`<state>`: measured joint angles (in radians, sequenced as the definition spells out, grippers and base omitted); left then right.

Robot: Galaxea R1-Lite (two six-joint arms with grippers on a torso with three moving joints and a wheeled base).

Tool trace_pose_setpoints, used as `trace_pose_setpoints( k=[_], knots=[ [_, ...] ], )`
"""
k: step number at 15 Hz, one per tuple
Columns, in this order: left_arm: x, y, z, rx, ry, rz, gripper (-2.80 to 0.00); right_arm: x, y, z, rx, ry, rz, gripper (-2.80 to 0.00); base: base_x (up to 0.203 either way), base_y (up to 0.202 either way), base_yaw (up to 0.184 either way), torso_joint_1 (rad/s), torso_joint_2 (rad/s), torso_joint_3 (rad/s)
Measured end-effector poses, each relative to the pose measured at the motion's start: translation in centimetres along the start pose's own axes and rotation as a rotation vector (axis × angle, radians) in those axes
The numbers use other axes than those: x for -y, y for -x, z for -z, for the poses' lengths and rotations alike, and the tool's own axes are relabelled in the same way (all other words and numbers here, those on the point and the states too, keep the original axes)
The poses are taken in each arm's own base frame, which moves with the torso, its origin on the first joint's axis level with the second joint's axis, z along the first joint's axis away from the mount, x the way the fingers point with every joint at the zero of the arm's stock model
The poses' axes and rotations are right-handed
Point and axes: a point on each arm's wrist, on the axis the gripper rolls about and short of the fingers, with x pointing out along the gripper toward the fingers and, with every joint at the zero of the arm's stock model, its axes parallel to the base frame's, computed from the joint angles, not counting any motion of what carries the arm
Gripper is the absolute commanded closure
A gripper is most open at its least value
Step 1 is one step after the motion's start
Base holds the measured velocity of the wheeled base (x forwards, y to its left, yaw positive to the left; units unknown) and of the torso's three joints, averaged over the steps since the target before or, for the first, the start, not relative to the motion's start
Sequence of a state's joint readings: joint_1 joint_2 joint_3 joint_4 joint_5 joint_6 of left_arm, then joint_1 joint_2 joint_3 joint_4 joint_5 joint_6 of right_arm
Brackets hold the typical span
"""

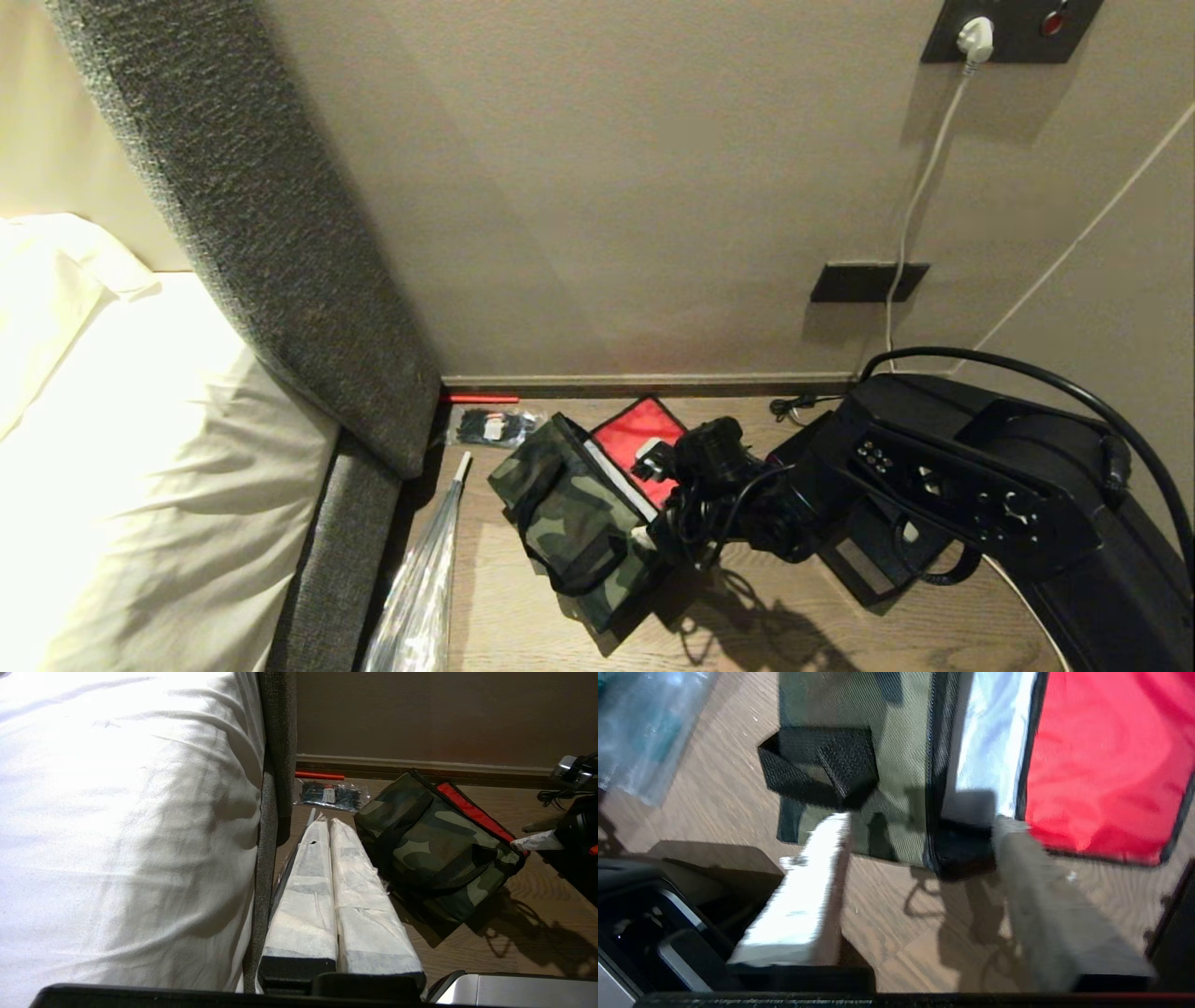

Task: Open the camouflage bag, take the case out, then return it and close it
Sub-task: Grip the handle again

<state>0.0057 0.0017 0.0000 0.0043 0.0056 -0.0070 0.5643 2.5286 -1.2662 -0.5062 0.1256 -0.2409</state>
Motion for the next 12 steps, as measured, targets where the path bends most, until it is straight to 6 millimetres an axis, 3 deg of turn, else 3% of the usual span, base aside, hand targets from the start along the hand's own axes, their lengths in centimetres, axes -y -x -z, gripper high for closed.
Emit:
trace_pose_setpoints(
  k=[3,5,8,12],
  knots=[
    [0.0,0.0,0.0,0.0,0.0,0.0,0.0,-0.2,1.8,0.3,-0.026,-0.023,0.008,-2.8,0.0,0.0,0.0,0.0,0.0,0.0],
    [0.0,0.0,0.0,0.0,0.0,0.0,0.0,-0.4,4.7,0.2,-0.028,-0.079,0.013,-2.8,0.0,0.0,0.0,0.0,0.0,0.0],
    [0.0,0.0,0.0,0.0,0.0,0.0,0.0,-1.2,11.8,1.2,-0.059,-0.22,0.027,-2.8,0.0,0.0,0.0,0.0,0.0,0.0],
    [0.0,0.0,0.0,0.0,0.0,0.0,0.0,-2.8,21.9,4.2,-0.072,-0.425,0.113,-2.8,0.0,0.0,0.0,0.0,0.0,0.0]
  ],
)
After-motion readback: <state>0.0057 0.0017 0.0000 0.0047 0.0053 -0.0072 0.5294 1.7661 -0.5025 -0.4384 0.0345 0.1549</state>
